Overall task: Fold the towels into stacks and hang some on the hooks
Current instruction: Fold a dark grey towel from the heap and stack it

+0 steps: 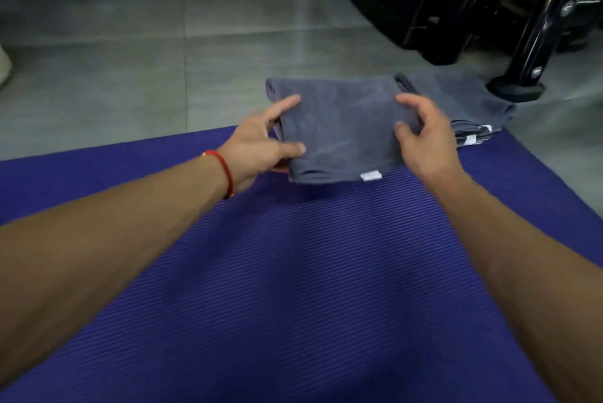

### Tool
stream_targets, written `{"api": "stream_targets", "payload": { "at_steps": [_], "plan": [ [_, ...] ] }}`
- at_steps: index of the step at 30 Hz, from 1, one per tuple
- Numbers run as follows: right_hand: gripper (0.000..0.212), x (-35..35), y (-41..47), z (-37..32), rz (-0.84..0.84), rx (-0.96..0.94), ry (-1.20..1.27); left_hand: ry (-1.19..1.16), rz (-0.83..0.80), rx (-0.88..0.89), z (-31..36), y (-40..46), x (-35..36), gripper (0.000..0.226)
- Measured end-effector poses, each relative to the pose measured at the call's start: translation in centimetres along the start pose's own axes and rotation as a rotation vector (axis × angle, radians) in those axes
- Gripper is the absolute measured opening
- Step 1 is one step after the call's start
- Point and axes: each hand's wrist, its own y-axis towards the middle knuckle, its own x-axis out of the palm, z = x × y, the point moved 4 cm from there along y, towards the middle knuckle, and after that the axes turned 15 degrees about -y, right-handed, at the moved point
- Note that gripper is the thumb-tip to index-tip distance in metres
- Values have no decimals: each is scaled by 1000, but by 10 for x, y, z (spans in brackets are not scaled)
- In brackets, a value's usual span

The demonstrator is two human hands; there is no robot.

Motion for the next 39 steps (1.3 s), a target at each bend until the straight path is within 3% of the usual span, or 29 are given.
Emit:
{"api": "stream_targets", "payload": {
  "at_steps": [4,7,9,12,16,19,24,26,28,30,34,39],
  "plan": [
    [53,17,54,4,-40,125,-281,4,128,-38,-4,45,-16,74],
    [52,49,25,1,-149,97,-472,380,155,-105,-36,23,-60,69],
    [50,76,-23,-11,-238,-28,-468,676,42,-57,-60,-16,-94,73],
    [49,111,-102,-34,-314,-309,-434,943,-109,-25,-90,-105,-148,84],
    [56,147,-187,-75,-604,-706,-457,1210,-90,-36,-122,-238,-218,77],
    [61,165,-224,-118,-726,-929,-514,1312,-73,-53,-138,-319,-246,79],
    [67,191,-267,-219,-789,-1132,-515,1167,292,-114,-164,-425,-276,82],
    [74,201,-295,-261,-843,-1243,-525,1215,360,-111,-176,-449,-283,76],
    [79,215,-326,-297,-907,-1330,-558,1256,394,-196,-179,-465,-287,53],
    [80,237,-356,-323,-945,-1388,-598,1246,486,-297,-180,-476,-298,56],
    [67,290,-423,-327,-1065,-1249,-710,1090,745,-407,-168,-486,-351,67],
    [67,309,-454,-315,-1108,-1023,-729,1315,981,-367,-118,-506,-436,63]
  ]
}}
